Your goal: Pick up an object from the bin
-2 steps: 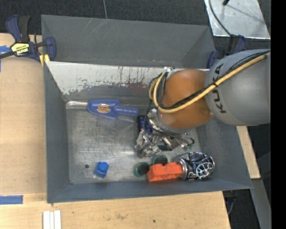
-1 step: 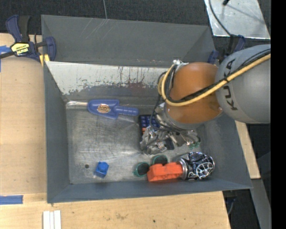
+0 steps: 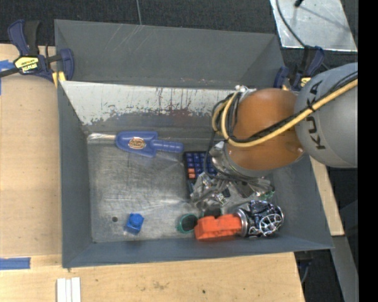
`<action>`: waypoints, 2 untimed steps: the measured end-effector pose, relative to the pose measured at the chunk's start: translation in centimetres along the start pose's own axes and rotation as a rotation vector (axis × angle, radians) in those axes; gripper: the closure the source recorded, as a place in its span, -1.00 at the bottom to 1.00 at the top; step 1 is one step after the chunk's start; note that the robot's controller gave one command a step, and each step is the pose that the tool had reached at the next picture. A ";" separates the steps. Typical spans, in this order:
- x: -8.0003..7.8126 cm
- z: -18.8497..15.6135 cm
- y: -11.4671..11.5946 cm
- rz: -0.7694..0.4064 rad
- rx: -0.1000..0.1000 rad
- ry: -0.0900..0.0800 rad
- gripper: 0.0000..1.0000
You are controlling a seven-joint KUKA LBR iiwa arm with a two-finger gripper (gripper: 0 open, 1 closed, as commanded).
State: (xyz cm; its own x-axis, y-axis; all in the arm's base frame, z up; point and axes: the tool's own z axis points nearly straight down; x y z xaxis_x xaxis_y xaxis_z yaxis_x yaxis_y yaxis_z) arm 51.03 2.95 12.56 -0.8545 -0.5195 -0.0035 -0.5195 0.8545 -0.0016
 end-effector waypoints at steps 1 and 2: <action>0.7 -0.9 -0.2 -0.237 -0.001 0.000 1.00; 0.9 -6.2 0.2 -0.167 -0.005 0.006 1.00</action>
Offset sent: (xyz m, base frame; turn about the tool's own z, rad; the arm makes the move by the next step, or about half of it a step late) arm -0.0130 0.0008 0.1625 -0.2390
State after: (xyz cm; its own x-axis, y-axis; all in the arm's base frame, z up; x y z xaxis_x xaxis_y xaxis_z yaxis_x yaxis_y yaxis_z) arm 50.09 2.64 18.77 -0.7562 -0.6544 0.0027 -0.6544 0.7562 0.0034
